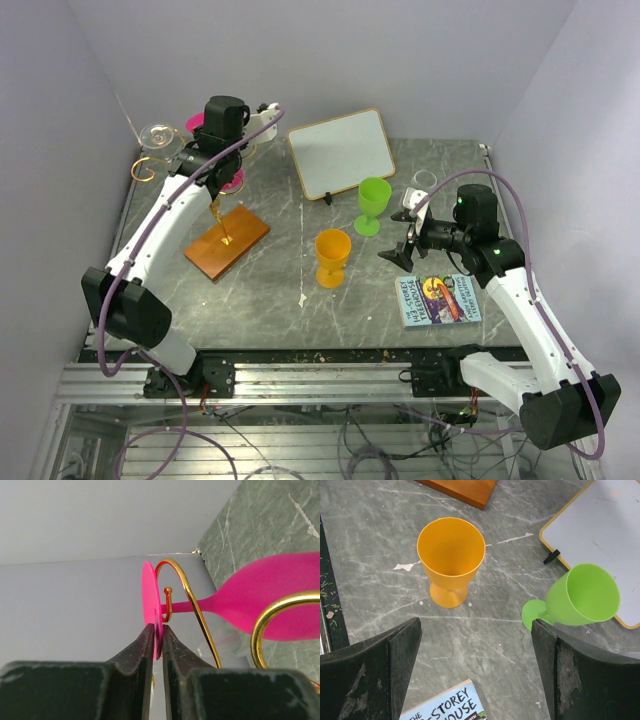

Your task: Place the wine glass upside down on the wine glass rack

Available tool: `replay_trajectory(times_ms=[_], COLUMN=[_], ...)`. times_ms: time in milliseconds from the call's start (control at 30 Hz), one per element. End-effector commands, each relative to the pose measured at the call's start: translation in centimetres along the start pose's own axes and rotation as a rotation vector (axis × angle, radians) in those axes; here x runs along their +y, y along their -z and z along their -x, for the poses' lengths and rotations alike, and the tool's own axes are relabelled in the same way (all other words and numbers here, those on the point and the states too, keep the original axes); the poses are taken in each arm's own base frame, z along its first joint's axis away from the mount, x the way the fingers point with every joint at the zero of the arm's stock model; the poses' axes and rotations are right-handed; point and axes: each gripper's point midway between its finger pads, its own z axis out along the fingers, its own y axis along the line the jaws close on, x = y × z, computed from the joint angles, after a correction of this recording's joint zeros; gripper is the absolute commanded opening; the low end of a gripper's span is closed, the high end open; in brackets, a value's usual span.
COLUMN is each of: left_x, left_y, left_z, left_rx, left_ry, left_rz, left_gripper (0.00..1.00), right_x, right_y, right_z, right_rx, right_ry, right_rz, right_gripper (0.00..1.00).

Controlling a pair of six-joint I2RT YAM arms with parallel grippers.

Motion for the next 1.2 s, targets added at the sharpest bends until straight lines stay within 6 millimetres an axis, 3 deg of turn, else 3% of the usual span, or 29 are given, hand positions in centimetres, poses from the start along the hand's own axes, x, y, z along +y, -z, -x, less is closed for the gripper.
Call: replay_trajectory(times_ms=[0, 667, 1167], left_x=[1.5, 1.3, 1.6], left_y=[1.3, 3.1, 5.4], left_z=[-0.5, -1.4, -0.6], left_rx=[0.006, -0.015, -0.125], left_ry=[0.029, 0.037, 0.127], left_rz=[0.057, 0.05, -0.008], left_gripper=[0.23, 0.35, 0.49], right_x=[0.1, -0.3, -0.5], right_y=[-0.1, -0.2, -0.2], right_z=[-0.3, -0.4, -0.6], right_rx=[0.01, 0.014, 0.017], right_ry=[0.004, -0.008, -0.014], right_rz=[-0.001, -0.019, -0.022], right_gripper=[0.91, 0.92, 0.93])
